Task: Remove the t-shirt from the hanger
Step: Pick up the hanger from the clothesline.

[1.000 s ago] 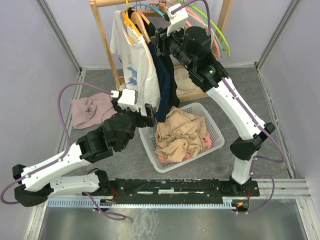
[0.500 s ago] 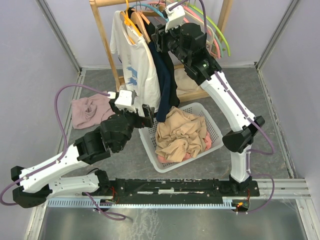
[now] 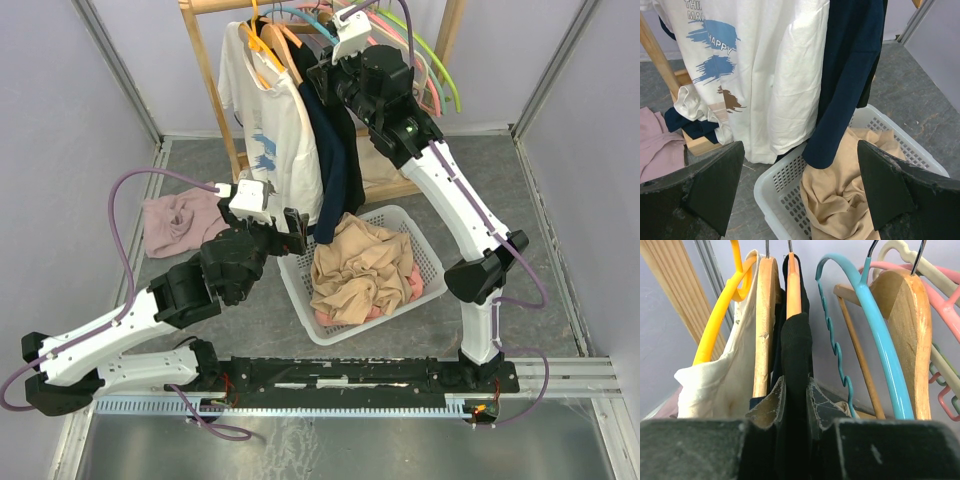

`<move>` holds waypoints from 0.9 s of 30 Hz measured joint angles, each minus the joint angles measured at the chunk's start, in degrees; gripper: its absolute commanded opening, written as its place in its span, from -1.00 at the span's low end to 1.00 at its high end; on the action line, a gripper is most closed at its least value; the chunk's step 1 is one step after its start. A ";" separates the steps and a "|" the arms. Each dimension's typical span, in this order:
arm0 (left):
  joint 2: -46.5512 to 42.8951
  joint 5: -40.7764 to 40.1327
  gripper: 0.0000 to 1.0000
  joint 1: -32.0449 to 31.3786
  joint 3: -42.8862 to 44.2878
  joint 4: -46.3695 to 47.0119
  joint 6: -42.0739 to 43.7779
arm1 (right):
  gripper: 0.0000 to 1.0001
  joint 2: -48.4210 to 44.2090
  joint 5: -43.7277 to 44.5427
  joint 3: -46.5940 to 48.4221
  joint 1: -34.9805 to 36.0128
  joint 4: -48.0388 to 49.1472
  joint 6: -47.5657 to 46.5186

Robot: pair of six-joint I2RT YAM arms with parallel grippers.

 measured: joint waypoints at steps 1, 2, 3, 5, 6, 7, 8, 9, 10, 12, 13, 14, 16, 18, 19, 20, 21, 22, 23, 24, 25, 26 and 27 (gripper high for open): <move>0.00 0.02 0.99 0.00 0.00 0.00 0.00 | -0.97 0.00 -0.07 0.00 0.00 0.02 0.00; 0.04 0.02 0.98 0.00 0.00 0.00 0.00 | -0.97 0.00 -0.09 0.00 0.00 0.04 0.02; 0.09 0.02 0.99 0.00 0.00 0.02 0.02 | -0.97 0.00 -0.09 0.00 0.00 0.09 0.02; 0.26 0.04 0.99 0.00 0.00 0.02 0.02 | -0.97 0.00 -0.07 0.13 0.00 0.17 0.00; 0.35 0.04 0.99 0.00 0.00 0.02 0.02 | -0.97 -0.02 -0.02 0.17 0.00 0.17 0.00; 0.48 0.07 0.99 0.00 0.02 0.00 0.02 | -0.97 -0.02 0.11 0.20 0.00 0.22 -0.02; 0.61 0.09 0.98 0.00 0.04 0.00 0.02 | -0.97 -0.02 0.28 0.20 0.00 0.37 -0.04; 0.83 0.15 0.99 0.00 0.13 0.00 0.02 | -0.97 -0.02 0.39 0.20 0.00 0.46 -0.07; 1.01 0.17 0.99 0.00 0.22 -0.02 0.02 | -0.97 -0.02 0.55 0.20 0.00 0.74 -0.15; 1.33 0.28 0.99 0.00 0.48 -0.02 0.02 | -0.97 -0.04 0.81 0.20 0.00 1.33 -0.35; 1.46 0.39 0.99 0.00 0.63 -0.02 0.02 | -0.97 -0.09 0.85 0.20 0.00 1.70 -0.42; 1.55 0.42 0.99 0.00 0.79 -0.04 0.02 | -0.97 -0.17 0.90 0.20 0.00 2.12 -0.46; 1.68 0.44 0.99 0.00 1.05 -0.02 0.02 | -0.97 -0.39 1.03 0.20 0.00 2.54 -0.50; 1.92 0.46 0.99 0.00 1.44 -0.02 0.02 | -0.97 -0.72 1.05 0.20 0.00 2.56 -0.52; 2.05 0.48 0.98 0.00 1.64 0.00 0.02 | -0.97 -0.92 1.07 0.20 0.02 2.56 -0.57; 2.21 0.52 0.99 0.00 1.77 -0.02 0.02 | -0.97 -1.14 1.09 0.17 0.02 2.60 -0.66; 2.36 0.59 0.99 0.00 1.88 -0.02 0.02 | -0.97 -1.46 1.18 0.07 0.02 2.71 -0.72; 2.54 0.68 0.99 0.00 1.99 -0.02 0.02 | -0.97 -1.92 1.25 -0.20 0.00 2.80 -0.76; 2.78 0.96 0.99 0.00 2.16 -0.02 0.02 | -0.97 -2.91 1.27 -1.44 0.00 3.48 -0.94; 3.04 1.14 0.98 0.00 2.38 -0.02 0.02 | -0.97 -4.13 1.38 -3.06 0.00 4.13 -1.07; 3.28 1.44 0.99 0.00 2.56 0.00 0.02 | -0.97 -5.33 1.46 -4.37 0.00 4.39 -1.20; 3.52 1.55 0.99 0.00 2.75 0.00 0.02 | -0.97 -6.45 1.55 -5.55 0.00 4.70 -1.42; 3.74 1.68 0.99 0.00 2.91 0.00 0.02 | -0.97 -7.69 1.75 -6.78 0.00 5.01 -1.62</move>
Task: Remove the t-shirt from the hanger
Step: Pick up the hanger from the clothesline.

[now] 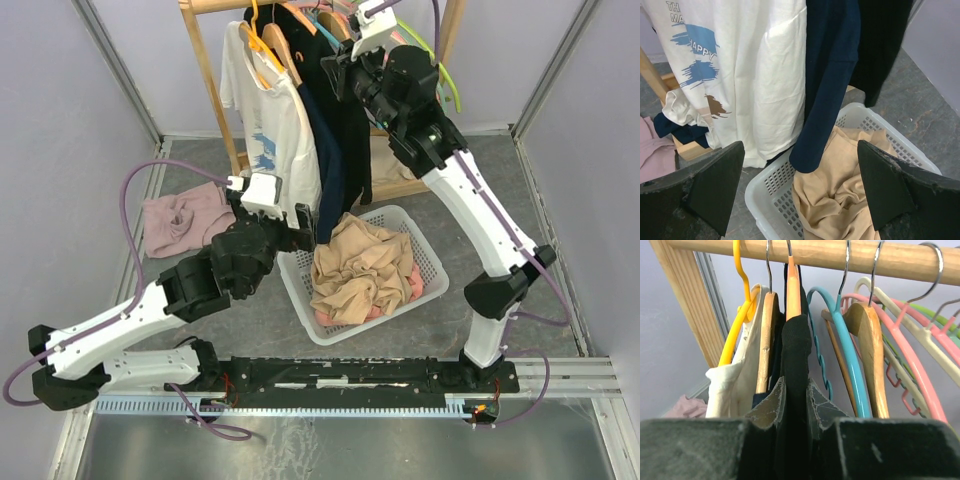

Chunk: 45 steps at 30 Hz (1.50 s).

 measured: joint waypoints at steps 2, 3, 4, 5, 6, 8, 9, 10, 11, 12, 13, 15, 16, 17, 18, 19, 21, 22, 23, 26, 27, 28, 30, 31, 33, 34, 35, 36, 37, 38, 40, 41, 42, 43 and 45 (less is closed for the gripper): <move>0.39 0.17 0.98 0.00 0.37 0.02 0.00 | -0.97 -2.03 0.20 -1.60 0.00 -0.28 -0.44; 0.57 0.24 0.99 0.00 0.55 0.04 0.00 | -0.97 -2.80 0.31 -2.27 0.00 -0.52 -0.63; 0.74 0.24 0.99 0.00 0.68 0.13 0.02 | -0.97 -3.65 0.35 -3.23 0.00 -0.61 -0.81; 0.96 0.26 0.99 0.00 0.83 0.31 0.02 | -0.97 -4.59 0.46 -4.37 0.00 -0.46 -0.87; 1.20 0.26 0.99 0.00 1.03 0.46 0.04 | -0.97 -5.60 0.61 -5.60 0.00 -0.26 -0.96; 1.81 0.26 0.99 0.00 1.75 0.81 0.09 | -0.97 -7.96 0.81 -8.52 -0.02 0.42 -1.07; 2.05 0.31 0.99 0.00 2.05 1.07 0.22 | -0.97 -9.31 0.85 -10.14 -0.04 0.76 -1.14; 2.32 0.31 0.99 0.00 2.45 1.31 0.63 | -0.97 -10.93 0.83 -12.04 -0.04 1.09 -1.25; 2.69 0.31 0.99 0.00 3.02 1.70 1.09 | -0.97 -12.76 0.83 -14.12 -0.04 1.40 -1.27; 3.02 0.31 0.99 0.00 3.61 1.92 1.51 | -0.97 -14.19 0.85 -15.67 -0.04 1.46 -1.31; 3.39 0.31 0.99 0.00 4.28 2.34 1.90 | -0.97 -16.11 0.85 -17.84 -0.04 1.77 -1.33; 4.15 0.35 0.99 0.00 5.77 3.56 3.02 | -0.97 -20.52 0.85 -22.82 -0.04 2.45 -1.33; 4.46 0.37 0.99 0.00 6.40 4.13 3.52 | -0.97 -22.49 0.87 -24.96 -0.04 2.71 -1.38; 4.74 0.39 0.99 0.00 7.02 4.68 3.93 | -0.97 -24.44 0.85 -27.10 -0.04 2.95 -1.36; 5.05 0.44 0.99 0.00 7.61 5.11 4.39 | -0.97 -26.27 0.87 -28.89 -0.04 2.97 -1.38; 5.44 0.46 0.99 0.00 8.33 5.62 4.81 | -0.97 -28.20 0.85 -30.75 -0.04 3.10 -1.38; 6.34 0.81 0.99 0.00 9.92 6.34 6.05 | -0.97 -31.74 0.81 -33.66 -0.04 3.19 -1.33; 6.82 0.90 0.99 0.02 10.69 6.80 6.73 | -0.97 -33.07 0.79 -34.64 -0.04 3.21 -1.31; 7.26 1.16 1.00 0.02 11.34 7.37 7.17 | -0.97 -34.80 0.76 -35.82 -0.04 3.21 -1.31; 8.41 1.29 1.00 0.02 12.94 8.63 8.87 | -0.97 -39.30 0.76 -38.18 -0.04 3.17 -1.27; 8.92 1.29 1.00 0.02 13.64 9.05 9.44 | -0.97 -41.03 0.74 -38.95 -0.04 3.19 -1.25; 9.55 1.31 1.00 0.02 14.51 9.38 9.90 | -0.97 -42.38 0.74 -39.52 -0.04 3.19 -1.25; 11.10 1.38 1.00 0.02 16.50 10.29 11.19 | -0.97 -45.33 0.76 -40.70 -0.04 3.19 -1.25; 12.00 1.53 1.00 0.02 17.70 10.82 11.96 | -0.97 -47.52 0.74 -41.59 -0.04 3.17 -1.27; 13.70 1.95 1.00 0.02 20.11 11.43 13.11 | -0.97 -50.01 0.76 -42.45 -0.04 3.15 -1.27; 14.64 2.29 1.00 0.02 21.53 11.80 13.70 | -0.97 -51.25 0.76 -42.95 -0.04 3.15 -1.29; 15.91 2.84 1.00 0.04 23.61 12.11 14.45 | -0.97 -52.81 0.79 -43.56 -0.04 3.06 -1.29; 16.85 3.19 1.00 0.04 25.11 12.37 14.82 | -0.97 -53.94 0.79 -43.91 -0.04 2.91 -1.31; 18.34 3.56 1.00 0.04 27.65 12.48 15.23 | -0.97 -55.06 0.81 -44.15 -0.04 2.71 -1.33; 19.69 4.24 1.00 0.04 29.79 12.83 15.96 | -0.97 -56.28 0.79 -44.44 -0.04 2.54 -1.38; 22.29 5.07 1.00 0.04 34.07 13.05 17.11 | -0.97 -58.29 0.79 -45.24 -0.04 2.34 -1.42; 23.80 5.84 1.00 0.07 36.57 12.94 17.62 | -0.97 -58.99 0.79 -45.68 -0.04 2.32 -1.42; 25.03 6.38 1.00 0.07 38.56 13.09 18.10 | -0.97 -59.82 0.79 -46.27 -0.04 2.27 -1.42; 26.14 7.06 1.00 0.07 40.28 13.05 18.34 | -0.97 -60.78 0.76 -47.08 -0.04 2.32 -1.40; 27.93 8.17 1.00 0.07 43.10 13.09 19.04 | -0.97 -62.29 0.74 -48.70 -0.04 2.36 -1.38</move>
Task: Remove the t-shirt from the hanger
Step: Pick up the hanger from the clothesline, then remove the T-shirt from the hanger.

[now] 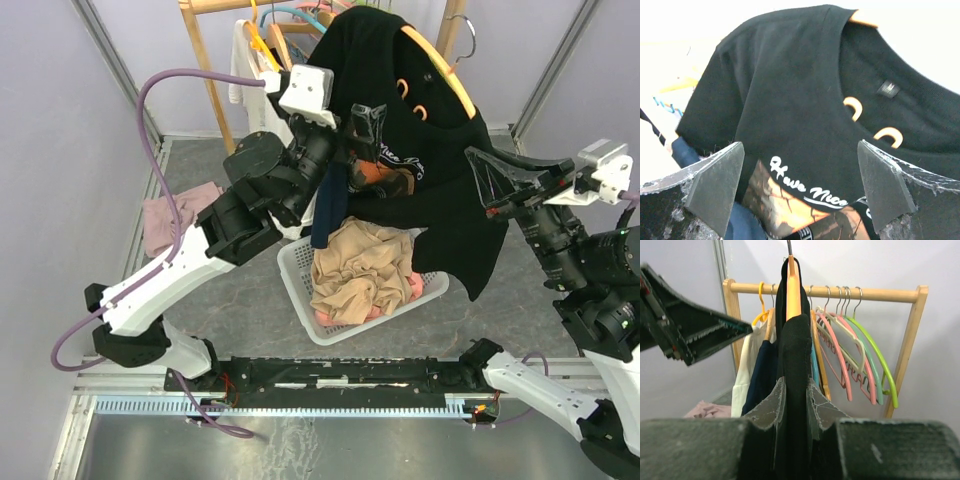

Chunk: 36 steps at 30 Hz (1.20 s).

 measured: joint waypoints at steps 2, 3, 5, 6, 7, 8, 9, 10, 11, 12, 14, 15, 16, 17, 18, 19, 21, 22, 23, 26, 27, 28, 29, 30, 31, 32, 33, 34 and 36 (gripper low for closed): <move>1.90 1.29 1.00 0.33 2.86 -0.17 0.31 | -0.97 -0.83 -0.02 -1.70 0.00 0.11 0.11; 2.60 2.12 1.00 0.52 3.87 -0.26 0.42 | -0.97 -0.94 -0.04 -2.49 0.00 0.13 0.17; 3.78 3.37 1.00 1.01 5.27 -0.28 0.48 | -0.97 -0.87 -0.20 -3.87 0.00 0.09 0.44; 4.33 3.98 1.00 1.31 5.79 -0.26 0.48 | -0.97 -0.76 -0.22 -4.44 0.00 -0.04 0.61; 4.83 4.31 1.00 1.66 6.16 -0.28 0.48 | -0.97 -0.63 -0.33 -4.96 0.00 -0.24 0.83; 5.25 4.68 0.99 1.97 6.40 -0.28 0.48 | -0.97 -0.50 -0.48 -5.35 0.00 -0.42 1.01; 5.73 5.18 0.98 2.43 6.64 -0.35 0.48 | -0.97 -0.39 -0.70 -5.57 0.00 -0.63 1.16; 6.19 5.42 0.97 2.89 6.84 -0.46 0.48 | -0.97 -0.37 -0.87 -5.77 0.00 -0.76 1.27; 6.54 5.57 0.96 3.21 7.04 -0.70 0.48 | -0.97 -0.26 -1.20 -6.01 0.00 -0.94 1.49; 6.99 5.57 0.95 3.67 7.19 -0.83 0.46 | -0.97 -0.24 -1.36 -6.16 0.00 -1.11 1.60; 7.63 5.42 0.93 4.44 7.26 -1.14 0.46 | -0.97 -0.31 -1.68 -6.32 0.00 -1.53 1.77; 7.96 5.25 0.92 4.76 7.26 -1.16 0.46 | -0.97 -0.35 -1.75 -6.32 0.00 -1.55 1.90; 8.24 5.09 0.90 5.14 7.26 -1.29 0.46 | -0.97 -0.44 -1.86 -6.32 0.00 -1.51 2.01; 8.50 5.05 0.89 5.51 7.26 -1.46 0.44 | -0.97 -0.55 -1.97 -6.32 0.00 -1.51 2.10; 8.70 5.03 0.88 5.84 7.26 -1.55 0.44 | -0.97 -0.68 -2.10 -6.32 0.00 -1.51 2.14; 8.85 5.03 0.86 6.14 7.26 -1.55 0.39 | -0.97 -0.83 -2.21 -6.32 0.00 -1.53 2.14; 9.01 5.03 0.80 6.95 7.26 -1.60 0.28 | -0.97 -1.11 -2.40 -6.32 0.00 -1.53 2.21; 9.01 5.03 0.75 7.39 7.26 -1.57 0.15 | -0.97 -1.22 -2.58 -6.32 0.00 -1.55 2.29; 9.01 5.03 0.69 7.85 7.26 -1.55 -0.07 | -0.97 -1.33 -2.69 -6.32 0.00 -1.55 2.32; 9.01 5.16 0.33 9.38 7.26 -1.53 -0.59 | -0.97 -1.60 -3.04 -6.32 -0.02 -1.60 2.54; 9.01 5.20 0.20 9.86 7.26 -1.53 -0.90 | -0.97 -1.68 -3.17 -6.36 0.00 -1.60 2.58; 9.01 5.35 0.06 10.23 7.26 -1.51 -1.07 | -0.97 -1.73 -3.26 -6.40 0.00 -1.57 2.60; 9.01 5.57 -0.08 10.60 7.26 -1.46 -1.11 | -0.97 -1.81 -3.32 -6.45 0.00 -1.57 2.64; 9.01 5.75 -0.22 10.88 7.26 -1.36 -1.25 | -0.97 -1.84 -3.37 -6.47 0.00 -1.60 2.69; 9.01 6.38 -0.38 11.15 7.26 -1.27 -1.33 | -0.97 -1.84 -3.43 -6.54 0.00 -1.60 2.73; 9.03 6.95 -0.52 11.23 7.26 -1.16 -1.60 | -0.97 -1.84 -3.45 -6.64 0.00 -1.60 2.75; 9.05 7.52 -0.65 11.23 7.26 -1.07 -1.70 | -0.97 -1.81 -3.45 -6.73 -0.02 -1.57 2.75; 9.07 8.26 -0.78 11.23 7.26 -1.07 -1.79 | -0.97 -1.79 -3.45 -6.82 0.00 -1.57 2.78; 9.20 10.19 -0.94 11.23 7.26 -0.98 -1.90 | -0.97 -1.68 -3.41 -6.95 0.00 -1.49 2.78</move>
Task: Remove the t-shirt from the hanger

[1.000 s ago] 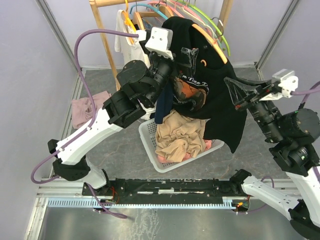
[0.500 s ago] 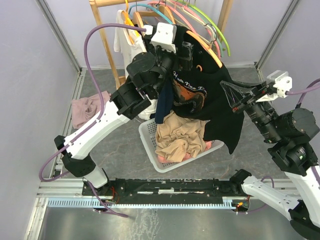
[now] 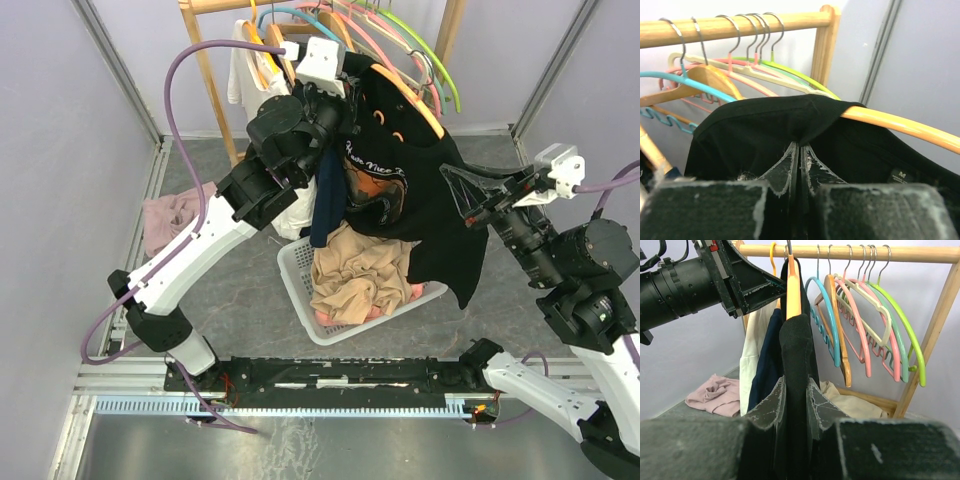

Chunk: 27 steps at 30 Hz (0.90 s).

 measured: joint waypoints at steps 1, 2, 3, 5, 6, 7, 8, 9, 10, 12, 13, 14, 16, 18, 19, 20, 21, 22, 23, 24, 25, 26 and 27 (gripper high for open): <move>0.11 0.98 -0.95 0.00 0.00 -0.02 0.00 | -0.97 0.11 0.02 -0.02 0.00 0.04 0.00; 0.22 1.86 -0.95 0.00 0.00 -0.02 0.00 | -0.97 0.20 0.17 -0.11 0.00 0.13 0.00; 0.33 3.19 -0.95 0.00 0.00 -0.04 -0.02 | -0.97 0.28 0.24 -0.20 -0.02 0.15 0.00; 0.44 5.51 -0.95 0.13 0.00 -0.11 -0.07 | -0.97 0.52 0.55 -0.37 -0.02 0.35 0.00; 0.46 7.54 -0.95 0.33 0.00 -0.20 -0.11 | -0.97 0.68 0.74 -0.55 -0.04 0.63 0.02; 0.46 8.59 -0.95 0.42 0.00 -0.22 -0.13 | -0.97 0.90 0.96 -0.81 -0.09 0.94 0.04; 0.46 10.25 -0.95 0.55 0.00 -0.22 -0.15 | -0.97 1.14 1.18 -1.01 -0.11 1.22 0.11; 0.46 11.85 -0.95 0.61 0.00 -0.24 -0.22 | -0.97 1.46 1.36 -1.18 -0.11 1.53 0.20; 0.44 13.77 -0.95 0.66 0.00 -0.37 -0.39 | -0.97 1.75 1.55 -1.31 -0.11 1.77 0.24; 0.44 17.81 -0.95 0.63 0.00 -0.66 -0.55 | -0.97 2.64 1.99 -1.66 -0.13 2.43 0.42; 0.44 20.09 -0.95 0.59 0.00 -0.74 -0.63 | -0.97 3.04 2.16 -1.86 -0.13 2.75 0.44; 0.42 22.12 -0.95 0.59 -0.02 -0.90 -0.85 | -0.97 3.41 2.25 -2.05 -0.17 3.15 0.48; 0.26 26.01 -0.95 0.59 -0.09 -1.38 -1.40 | -0.97 4.07 2.40 -2.25 -0.24 3.54 0.68; -0.04 28.65 -0.77 0.57 -0.31 -2.25 -2.23 | -0.97 4.79 2.62 -2.45 -0.26 4.04 0.87; -0.15 29.27 -0.57 0.59 -0.42 -2.78 -2.54 | -0.97 4.98 2.67 -2.51 -0.26 4.15 0.90; -0.35 29.46 -0.27 0.61 -0.52 -3.26 -2.69 | -0.97 5.07 2.71 -2.58 -0.26 4.17 0.92; -0.57 29.44 -0.05 0.59 -0.79 -3.65 -2.82 | -0.97 5.09 2.71 -2.75 -0.26 4.17 0.96; -0.85 29.38 0.11 0.57 -1.09 -3.91 -2.78 | -0.97 5.09 2.71 -2.82 -0.26 4.15 1.05; -1.25 29.14 0.25 0.52 -1.60 -3.96 -3.15 | -0.97 5.09 2.71 -2.91 -0.26 4.15 1.07; -1.88 28.37 0.32 0.48 -2.45 -4.02 -3.28 | -0.97 5.14 2.71 -2.99 -0.26 4.17 1.07; -2.38 27.82 0.35 0.46 -3.02 -4.02 -3.43 | -0.97 5.14 2.69 -3.06 -0.26 4.15 1.09; -3.19 27.32 0.39 0.35 -4.07 -3.78 -3.45 | -0.97 5.18 2.69 -3.10 -0.26 4.09 1.09; -4.07 26.60 0.40 0.28 -5.16 -3.61 -3.48 | -0.97 5.20 2.67 -3.10 -0.26 4.02 1.11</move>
